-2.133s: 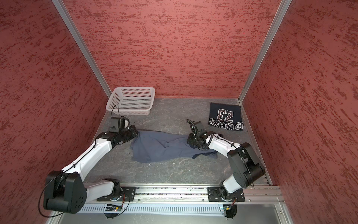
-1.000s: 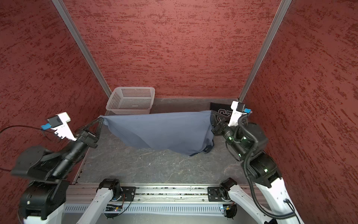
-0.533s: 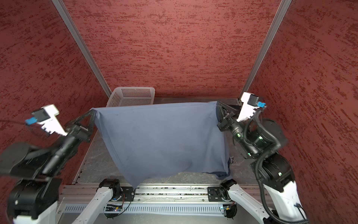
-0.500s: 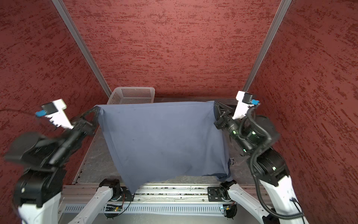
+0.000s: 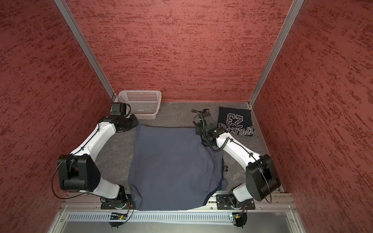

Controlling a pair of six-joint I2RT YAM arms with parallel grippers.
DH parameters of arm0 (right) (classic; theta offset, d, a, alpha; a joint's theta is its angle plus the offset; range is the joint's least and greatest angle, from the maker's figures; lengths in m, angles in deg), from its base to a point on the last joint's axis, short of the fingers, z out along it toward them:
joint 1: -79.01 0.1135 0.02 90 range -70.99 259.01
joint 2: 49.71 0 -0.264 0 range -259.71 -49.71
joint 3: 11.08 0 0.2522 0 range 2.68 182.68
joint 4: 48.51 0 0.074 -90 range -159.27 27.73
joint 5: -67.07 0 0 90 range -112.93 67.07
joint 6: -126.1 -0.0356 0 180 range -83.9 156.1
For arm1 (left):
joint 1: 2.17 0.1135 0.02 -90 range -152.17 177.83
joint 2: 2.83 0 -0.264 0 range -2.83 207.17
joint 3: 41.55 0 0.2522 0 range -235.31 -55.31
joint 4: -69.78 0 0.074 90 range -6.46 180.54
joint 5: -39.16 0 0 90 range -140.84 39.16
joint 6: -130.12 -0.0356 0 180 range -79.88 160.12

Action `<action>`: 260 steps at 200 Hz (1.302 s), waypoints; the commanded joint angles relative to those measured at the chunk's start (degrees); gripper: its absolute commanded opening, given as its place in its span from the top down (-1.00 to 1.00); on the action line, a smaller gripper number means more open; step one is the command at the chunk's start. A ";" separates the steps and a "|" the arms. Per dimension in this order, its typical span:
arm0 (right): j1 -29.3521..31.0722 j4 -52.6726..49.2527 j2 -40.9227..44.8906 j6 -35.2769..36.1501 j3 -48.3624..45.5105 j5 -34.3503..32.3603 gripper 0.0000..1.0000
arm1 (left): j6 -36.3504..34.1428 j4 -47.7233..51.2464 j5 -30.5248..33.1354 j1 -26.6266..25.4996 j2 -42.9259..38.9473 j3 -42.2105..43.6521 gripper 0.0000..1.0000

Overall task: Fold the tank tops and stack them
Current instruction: 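Lay the tank top flat on the table, drawing both grippers toward the robot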

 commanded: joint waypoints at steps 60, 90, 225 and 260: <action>-3.73 -15.31 9.15 -4.25 -1.67 -8.13 -0.34 | 1.83 3.06 3.34 -7.75 -12.90 8.25 -0.47; -5.56 -14.14 11.44 -8.07 -11.63 -0.75 -0.28 | 6.31 1.86 -0.31 -16.62 -12.82 17.83 -0.44; -11.37 8.71 -8.89 -9.98 -16.22 12.07 -0.05 | 10.39 -21.02 -2.70 -5.50 8.55 24.04 -0.24; -11.80 4.80 -11.32 -6.07 -7.61 9.74 -0.13 | 9.77 -19.57 -0.67 -2.94 9.32 19.66 -0.25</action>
